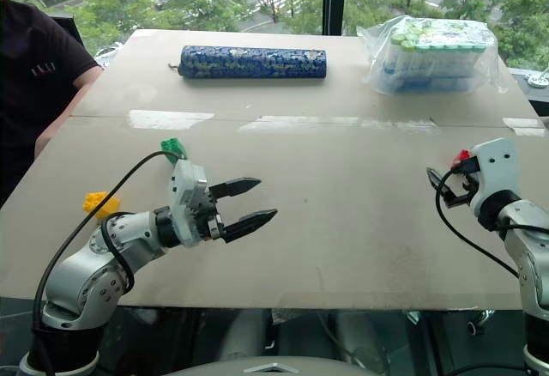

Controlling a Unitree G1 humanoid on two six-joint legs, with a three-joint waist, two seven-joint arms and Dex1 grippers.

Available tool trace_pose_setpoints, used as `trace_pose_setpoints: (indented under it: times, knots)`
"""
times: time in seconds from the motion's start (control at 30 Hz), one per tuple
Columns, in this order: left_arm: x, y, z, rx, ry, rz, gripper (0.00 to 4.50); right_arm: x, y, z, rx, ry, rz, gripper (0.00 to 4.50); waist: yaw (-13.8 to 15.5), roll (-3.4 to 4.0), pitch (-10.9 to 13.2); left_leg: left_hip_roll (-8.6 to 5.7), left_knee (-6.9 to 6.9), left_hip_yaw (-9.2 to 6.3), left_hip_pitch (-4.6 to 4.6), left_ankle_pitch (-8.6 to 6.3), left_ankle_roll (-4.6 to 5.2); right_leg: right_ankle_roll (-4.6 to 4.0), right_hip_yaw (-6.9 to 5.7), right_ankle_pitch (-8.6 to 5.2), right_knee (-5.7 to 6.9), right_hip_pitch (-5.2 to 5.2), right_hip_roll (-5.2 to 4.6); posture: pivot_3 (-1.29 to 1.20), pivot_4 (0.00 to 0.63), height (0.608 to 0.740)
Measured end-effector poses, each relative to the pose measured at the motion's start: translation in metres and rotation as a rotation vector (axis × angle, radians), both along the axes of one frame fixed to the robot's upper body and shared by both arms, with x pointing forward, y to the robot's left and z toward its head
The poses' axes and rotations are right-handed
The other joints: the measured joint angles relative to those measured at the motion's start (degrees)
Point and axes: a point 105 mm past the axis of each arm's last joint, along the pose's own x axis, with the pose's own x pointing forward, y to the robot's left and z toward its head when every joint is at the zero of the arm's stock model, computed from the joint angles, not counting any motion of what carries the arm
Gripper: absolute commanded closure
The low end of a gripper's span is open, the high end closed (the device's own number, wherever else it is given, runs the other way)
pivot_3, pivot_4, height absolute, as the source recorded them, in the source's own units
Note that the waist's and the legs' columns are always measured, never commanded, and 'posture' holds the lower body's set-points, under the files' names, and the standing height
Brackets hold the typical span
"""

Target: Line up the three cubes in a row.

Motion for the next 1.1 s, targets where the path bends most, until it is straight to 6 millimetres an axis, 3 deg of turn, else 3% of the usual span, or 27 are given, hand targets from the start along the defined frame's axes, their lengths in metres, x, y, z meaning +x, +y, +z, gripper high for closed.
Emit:
trace_pose_setpoints:
  times: [0.33, 0.43, 0.6, 0.73, 0.83, 0.9, 1.0, 1.1]
  knots:
    - [0.001, -0.011, 0.006, -0.002, -0.027, -0.098, 0.19, 0.027, -0.017, -0.019, 0.112, 0.103, -0.278, 0.0, -0.25, 0.03, 0.0, -0.01, -0.12, 0.2, 0.01, 0.0, 0.0, 0.01, 0.15, 0.0, -0.09, -0.07, -0.02, 0.0, 0.15, 0.74]
    - [0.001, -0.014, 0.004, -0.006, -0.018, -0.115, 0.0, 0.036, -0.024, -0.026, 0.127, 0.124, -0.32, 0.8, -0.27, 0.03, 0.0, -0.01, -0.12, 0.21, 0.01, 0.0, 0.0, 0.02, 0.15, 0.0, -0.08, -0.07, -0.02, 0.0, 0.15, 0.74]
    - [0.004, -0.017, 0.011, -0.007, -0.045, -0.127, 0.0, 0.045, -0.025, -0.029, 0.154, 0.122, -0.316, 3.1, -0.35, 0.04, 0.0, -0.01, -0.15, 0.2, 0.01, 0.0, 0.0, 0.02, 0.16, 0.0, -0.07, -0.09, 0.0, 0.0, 0.15, 0.74]
    - [0.005, -0.018, 0.012, -0.014, -0.042, -0.12, 0.0, 0.048, -0.024, -0.029, 0.165, 0.123, -0.278, 3.17, -0.36, 0.04, 0.01, -0.01, -0.15, 0.21, 0.01, 0.0, 0.0, 0.02, 0.17, 0.0, -0.08, -0.09, -0.01, 0.0, 0.15, 0.74]
    - [0.005, -0.014, 0.011, -0.027, -0.04, -0.095, 0.0, 0.052, 0.001, -0.021, 0.198, 0.072, -0.04, 3.17, -0.51, 0.05, 0.01, 0.0, -0.15, 0.21, 0.03, 0.0, 0.01, 0.03, 0.18, 0.0, -0.08, -0.09, 0.01, 0.0, 0.15, 0.74]
    - [0.004, -0.005, 0.011, -0.047, -0.046, -0.061, 0.0, 0.048, 0.047, -0.005, 0.198, 0.012, 0.317, 3.17, -0.76, 0.2, 0.1, 0.02, -0.19, 0.21, 0.07, 0.0, 0.01, 0.02, 0.24, 0.0, -0.09, -0.1, 0.07, 0.0, 0.15, 0.74]
    - [0.001, 0.006, 0.008, -0.043, -0.041, -0.032, 0.0, 0.036, 0.098, 0.01, 0.136, 0.008, 0.685, 3.17, -0.72, 0.24, 0.13, 0.04, -0.21, 0.15, 0.09, 0.0, 0.01, 0.02, 0.18, 0.0, -0.07, -0.09, 0.08, 0.0, 0.15, 0.74]
    - [-0.005, 0.026, 0.001, 0.012, -0.008, -0.014, 0.0, 0.026, 0.137, 0.013, -0.026, 0.063, 1.012, 3.17, -0.68, 0.23, 0.17, 0.04, -0.18, 0.18, 0.11, 0.0, 0.01, 0.01, 0.18, 0.0, -0.07, -0.11, 0.06, 0.0, 0.15, 0.74]
